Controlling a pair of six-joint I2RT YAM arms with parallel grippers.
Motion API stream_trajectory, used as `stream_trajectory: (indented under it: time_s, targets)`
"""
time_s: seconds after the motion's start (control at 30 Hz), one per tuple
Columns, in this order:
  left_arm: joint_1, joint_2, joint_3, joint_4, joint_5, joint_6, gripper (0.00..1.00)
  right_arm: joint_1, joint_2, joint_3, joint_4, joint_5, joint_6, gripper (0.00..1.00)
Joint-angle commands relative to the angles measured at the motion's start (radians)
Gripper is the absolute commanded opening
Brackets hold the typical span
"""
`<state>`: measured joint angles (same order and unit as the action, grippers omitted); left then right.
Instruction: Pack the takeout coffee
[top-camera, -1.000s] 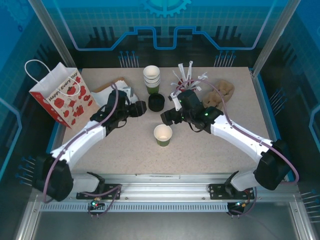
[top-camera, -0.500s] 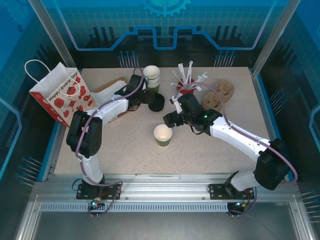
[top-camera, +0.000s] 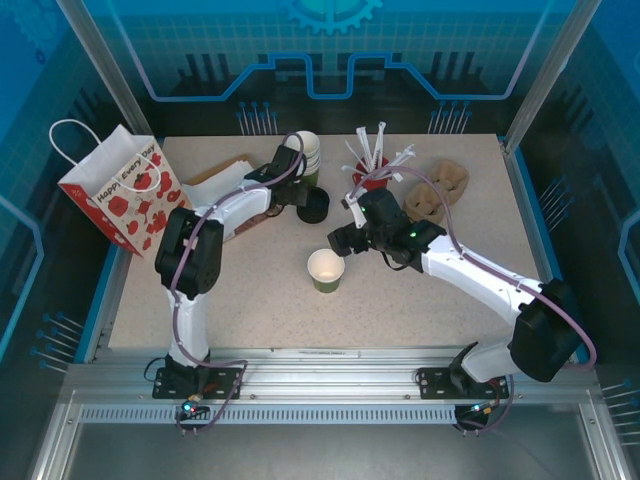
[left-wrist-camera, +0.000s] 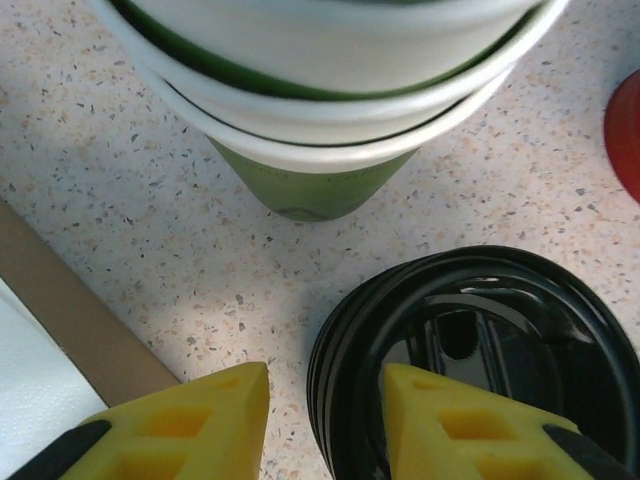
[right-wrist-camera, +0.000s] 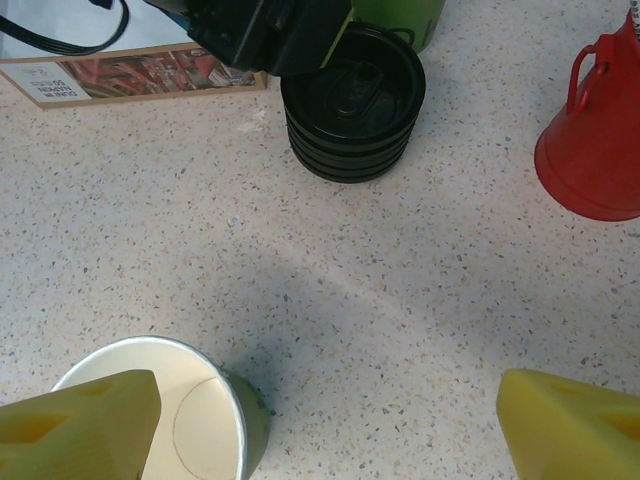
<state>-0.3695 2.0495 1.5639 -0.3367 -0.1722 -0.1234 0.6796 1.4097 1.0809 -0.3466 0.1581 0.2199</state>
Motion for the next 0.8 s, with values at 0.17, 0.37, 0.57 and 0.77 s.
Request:
stream_trajectory:
  time_s: [0.17, 0.37, 0.57, 0.77]
  targets:
    - [-0.005, 0.037, 0.060, -0.049, -0.020, 0.040, 0.28, -0.009, 0.002, -0.011, 0.028, -0.020, -0.006, 0.89]
    - [-0.004, 0.044, 0.079, -0.061, -0.014, 0.047, 0.23, -0.009, 0.006, -0.004, 0.025, -0.024, -0.005, 0.89]
    - [-0.004, 0.044, 0.087, -0.073, 0.001, 0.046, 0.29, -0.009, 0.005, -0.007, 0.021, -0.022, -0.006, 0.89]
    - [-0.005, 0.056, 0.096, -0.089, 0.008, 0.048, 0.36, -0.009, 0.002, -0.013, 0.024, -0.026, -0.005, 0.89]
